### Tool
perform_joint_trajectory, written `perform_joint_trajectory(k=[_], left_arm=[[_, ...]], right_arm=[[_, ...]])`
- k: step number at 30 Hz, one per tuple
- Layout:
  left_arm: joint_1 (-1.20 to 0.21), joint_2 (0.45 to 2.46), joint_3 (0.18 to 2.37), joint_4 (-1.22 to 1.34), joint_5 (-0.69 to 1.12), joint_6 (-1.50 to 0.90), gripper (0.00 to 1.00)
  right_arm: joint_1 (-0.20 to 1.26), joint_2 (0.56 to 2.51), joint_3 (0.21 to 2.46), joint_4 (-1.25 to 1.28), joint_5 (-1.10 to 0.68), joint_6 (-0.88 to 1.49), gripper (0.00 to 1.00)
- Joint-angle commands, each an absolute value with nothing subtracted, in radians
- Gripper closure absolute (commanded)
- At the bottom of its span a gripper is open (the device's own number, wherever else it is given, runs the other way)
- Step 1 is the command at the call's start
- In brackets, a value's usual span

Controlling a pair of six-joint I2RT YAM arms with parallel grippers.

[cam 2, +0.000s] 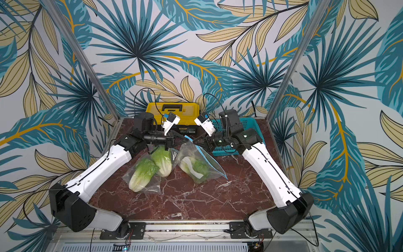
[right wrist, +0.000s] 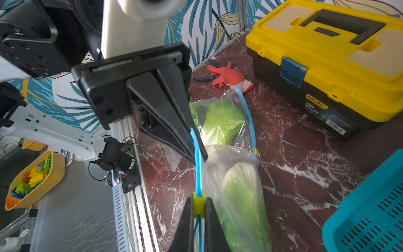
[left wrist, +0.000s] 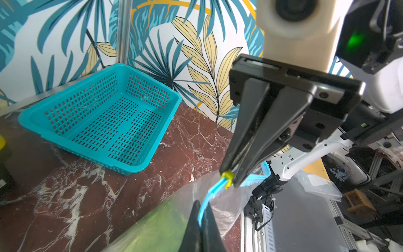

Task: Put the chinese cabbages into a zipper bag and zip it
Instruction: Zip the zipper on the zipper food storage bag.

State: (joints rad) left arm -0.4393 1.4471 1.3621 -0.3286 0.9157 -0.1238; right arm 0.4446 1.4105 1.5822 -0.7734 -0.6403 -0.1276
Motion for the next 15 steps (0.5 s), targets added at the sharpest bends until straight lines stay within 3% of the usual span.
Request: perform_joint_trajectory(k=[1, 8, 15], left_arm=[[-0.408, 1.403, 1.352, -0.297, 0.834, -0.152, 1.0], [-0.354, 1.391, 1.357, -0.296, 0.715, -0.19, 1.0], [-0.297, 1.394, 1.356, -0.297, 0.612, -0.256, 1.0]], right_arm=[[0.446, 1.374, 1.547, -0.778, -0.617, -0.104, 1.0], [0.427, 1.281, 1.462, -0.915, -0.508, -0.115, 1.0], [0.371, 1.104, 1.269, -0.858, -0.372, 0.036, 1.0]])
